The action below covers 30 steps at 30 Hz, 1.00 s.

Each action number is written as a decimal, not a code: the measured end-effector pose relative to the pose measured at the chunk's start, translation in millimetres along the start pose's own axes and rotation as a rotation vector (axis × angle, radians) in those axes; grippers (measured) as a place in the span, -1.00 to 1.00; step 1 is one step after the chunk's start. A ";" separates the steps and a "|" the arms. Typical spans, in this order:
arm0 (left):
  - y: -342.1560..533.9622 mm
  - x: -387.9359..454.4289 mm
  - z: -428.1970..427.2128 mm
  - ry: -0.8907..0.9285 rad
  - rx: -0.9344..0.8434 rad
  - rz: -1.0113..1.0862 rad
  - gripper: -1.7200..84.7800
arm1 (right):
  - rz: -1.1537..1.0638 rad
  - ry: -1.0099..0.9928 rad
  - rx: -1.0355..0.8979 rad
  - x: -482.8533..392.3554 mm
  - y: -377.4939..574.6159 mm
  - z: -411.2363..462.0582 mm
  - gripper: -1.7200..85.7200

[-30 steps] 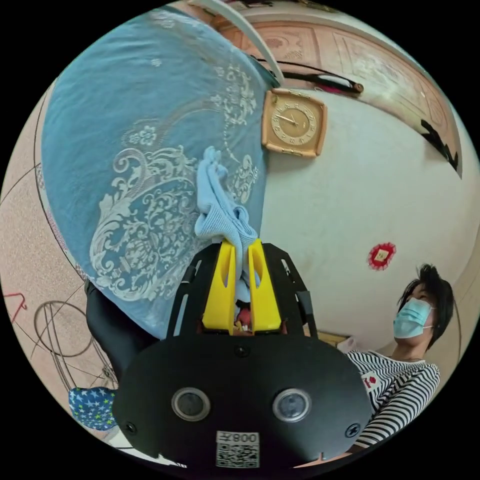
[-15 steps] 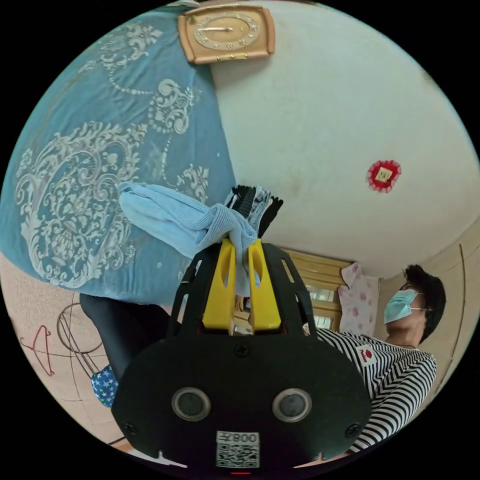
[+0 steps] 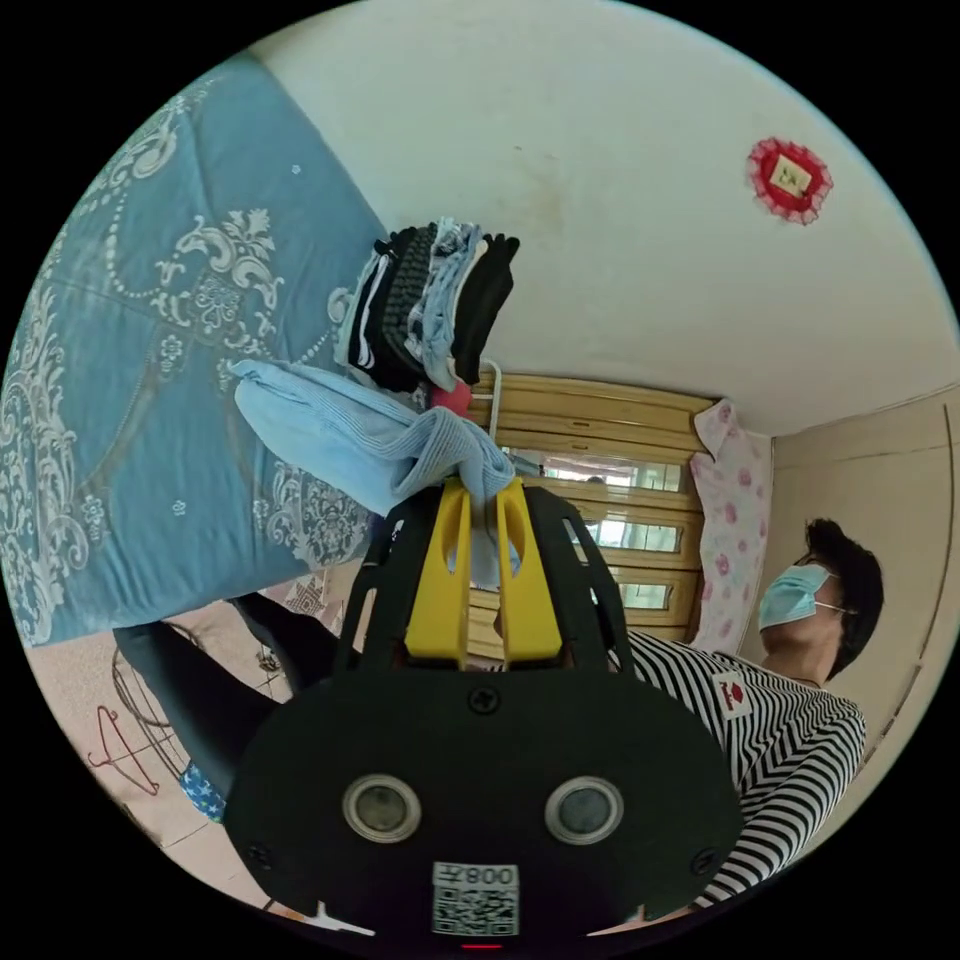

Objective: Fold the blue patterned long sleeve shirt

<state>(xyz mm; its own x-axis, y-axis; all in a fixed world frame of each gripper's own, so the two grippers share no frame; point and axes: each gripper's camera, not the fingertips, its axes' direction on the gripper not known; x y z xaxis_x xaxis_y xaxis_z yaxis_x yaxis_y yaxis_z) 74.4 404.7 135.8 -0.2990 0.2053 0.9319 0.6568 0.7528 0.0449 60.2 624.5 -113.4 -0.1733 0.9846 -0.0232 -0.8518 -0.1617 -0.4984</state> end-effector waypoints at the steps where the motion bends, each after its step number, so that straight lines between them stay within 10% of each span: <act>1: 0.3 25.6 20.6 0.001 0.009 0.021 -0.87 | -0.027 -0.010 -0.009 13.8 -5.7 -39.9 -0.84; 30: -157.7 543.0 528.5 0.183 -0.116 0.373 -0.87 | -0.363 0.148 0.054 365.4 -226.7 -731.3 -0.85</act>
<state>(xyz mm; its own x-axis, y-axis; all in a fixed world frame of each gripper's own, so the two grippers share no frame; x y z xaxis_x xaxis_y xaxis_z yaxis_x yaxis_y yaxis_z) -557.4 728.0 444.5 0.0946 0.3276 0.9401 0.7730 0.5709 -0.2767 551.5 1069.7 -642.7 0.2138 0.9767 0.0199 -0.8700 0.1997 -0.4507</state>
